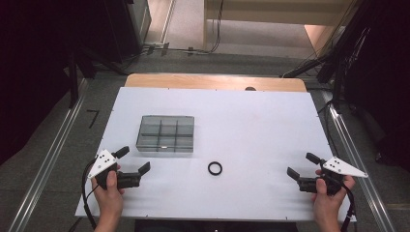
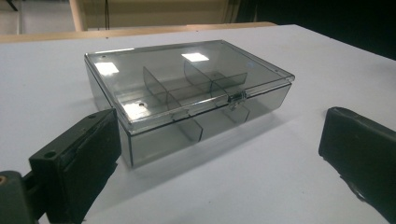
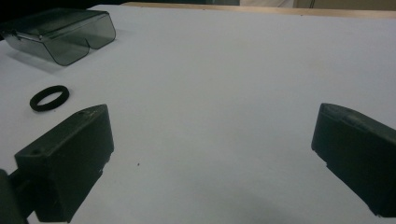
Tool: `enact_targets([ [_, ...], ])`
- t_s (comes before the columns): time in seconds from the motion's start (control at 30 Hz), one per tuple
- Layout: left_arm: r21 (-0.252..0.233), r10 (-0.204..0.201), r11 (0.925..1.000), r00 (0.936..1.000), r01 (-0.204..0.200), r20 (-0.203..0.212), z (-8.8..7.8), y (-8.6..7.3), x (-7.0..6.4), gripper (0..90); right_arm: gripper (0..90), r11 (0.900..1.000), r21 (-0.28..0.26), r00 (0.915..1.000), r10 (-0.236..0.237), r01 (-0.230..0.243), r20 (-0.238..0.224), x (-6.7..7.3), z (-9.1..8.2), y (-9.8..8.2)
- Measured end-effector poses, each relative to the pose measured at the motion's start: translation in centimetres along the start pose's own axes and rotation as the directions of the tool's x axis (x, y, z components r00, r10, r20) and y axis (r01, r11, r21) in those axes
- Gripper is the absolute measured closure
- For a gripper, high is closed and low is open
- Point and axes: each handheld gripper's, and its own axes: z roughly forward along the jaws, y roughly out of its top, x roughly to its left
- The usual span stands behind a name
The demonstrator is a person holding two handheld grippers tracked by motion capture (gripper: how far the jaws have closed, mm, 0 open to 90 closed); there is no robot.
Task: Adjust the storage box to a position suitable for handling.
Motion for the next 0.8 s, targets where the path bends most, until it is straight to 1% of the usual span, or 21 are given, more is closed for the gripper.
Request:
enact_targets([
  [0.1,-0.006,-0.001,1.0,1.0,0.001,-0.003,-0.1,0.5,-0.1,0.0,0.0,1.0,0.003,1.0,0.001,-0.001,-0.001,0.0,0.1,-0.1],
  [0.13,0.007,-0.016,0.9999,0.9999,0.016,0.004,-0.1,0.8,0.0,0.0,0.0,1.0,0.004,1.0,-0.001,0.001,-0.001,0.0,0.1,-0.1],
  [0.2,0.014,-0.013,0.9998,0.9999,0.013,0.008,-0.1,1.0,0.0,0.0,0.0,1.0,0.007,1.0,0.0,0.0,0.002,0.0,0.1,-0.1],
  [0.27,0.019,-0.005,0.9998,1.0,0.005,-0.003,-0.1,1.5,0.0,0.0,0.0,1.0,0.008,1.0,-0.001,0.001,-0.001,-0.1,0.0,-0.1],
  [0.3,0.022,-0.005,0.9997,0.9999,0.005,-0.015,-0.1,1.8,0.0,0.0,0.0,1.0,0.01,1.0,-0.003,0.003,-0.001,-0.1,0.1,-0.1],
  [0.4,0.027,-0.022,0.9994,0.9994,0.023,-0.026,-0.1,2.4,0.1,0.0,0.0,1.0,0.018,0.9999,-0.012,0.012,-0.005,0.0,0.2,-0.1],
  [0.43,0.03,-0.026,0.9992,0.9992,0.027,-0.029,-0.1,2.6,0.2,1.5,0.0,1.0,0.024,0.9998,-0.019,0.019,-0.003,0.1,0.2,-0.1],
  [0.47,0.042,-0.051,0.9978,0.9984,0.052,-0.023,0.1,3.1,0.4,1.5,0.0,0.999,0.027,0.9998,-0.02,0.02,-0.006,0.1,0.3,-0.1],
  [0.5,0.042,-0.051,0.9978,0.9984,0.052,-0.023,0.1,3.1,0.4,1.5,0.0,0.999,0.035,0.9997,-0.022,0.022,-0.008,0.1,0.3,-0.1],
  [0.57,0.044,-0.062,0.9971,0.998,0.063,-0.016,0.3,3.6,0.7,1.5,0.0,0.999,0.043,0.9995,-0.028,0.028,-0.014,0.1,0.5,0.0],
  [0.63,0.05,-0.064,0.9967,0.9978,0.065,-0.02,0.5,4.1,1.0,1.6,0.0,0.998,0.049,0.9993,-0.032,0.033,-0.021,0.2,0.5,0.0],
  [0.67,0.056,-0.063,0.9964,0.9978,0.064,-0.022,0.7,4.3,1.2,1.7,0.0,0.998,0.047,0.9992,-0.033,0.034,-0.023,0.2,0.5,0.0],
  [0.8,0.068,-0.088,0.9938,0.9961,0.088,-0.008,1.3,5.2,1.8,1.7,0.0,0.999,0.041,0.9993,-0.032,0.032,-0.02,0.2,0.5,-0.1],
])
